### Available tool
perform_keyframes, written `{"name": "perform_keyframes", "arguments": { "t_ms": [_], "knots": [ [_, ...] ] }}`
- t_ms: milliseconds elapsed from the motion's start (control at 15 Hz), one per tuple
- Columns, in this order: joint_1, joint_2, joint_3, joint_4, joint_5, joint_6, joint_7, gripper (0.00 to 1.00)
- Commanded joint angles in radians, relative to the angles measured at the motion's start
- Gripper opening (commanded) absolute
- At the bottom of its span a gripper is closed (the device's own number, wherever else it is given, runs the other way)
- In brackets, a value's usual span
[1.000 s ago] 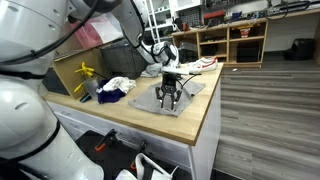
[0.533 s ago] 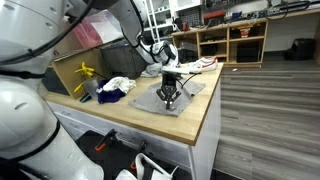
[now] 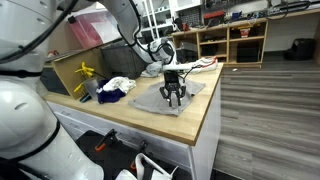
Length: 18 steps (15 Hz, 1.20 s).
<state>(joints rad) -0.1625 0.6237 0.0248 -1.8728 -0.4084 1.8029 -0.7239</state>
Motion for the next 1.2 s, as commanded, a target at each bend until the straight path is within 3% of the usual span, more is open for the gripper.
{"name": "perform_keyframes", "arguments": {
  "t_ms": [0, 133, 267, 333, 467, 1067, 1133],
  "knots": [
    [0.001, -0.061, -0.02, -0.083, -0.042, 0.097, -0.032, 0.78],
    [0.0, -0.069, -0.025, -0.109, -0.048, 0.127, -0.038, 0.93],
    [-0.001, -0.072, -0.029, -0.13, -0.046, 0.138, -0.051, 1.0],
    [0.0, -0.074, -0.03, -0.14, -0.041, 0.137, -0.052, 0.65],
    [0.002, -0.081, -0.029, -0.157, -0.031, 0.125, -0.05, 0.68],
    [0.003, -0.091, -0.023, -0.172, -0.011, 0.122, -0.046, 0.0],
    [0.003, -0.094, -0.022, -0.172, -0.011, 0.125, -0.046, 0.0]
  ]
}}
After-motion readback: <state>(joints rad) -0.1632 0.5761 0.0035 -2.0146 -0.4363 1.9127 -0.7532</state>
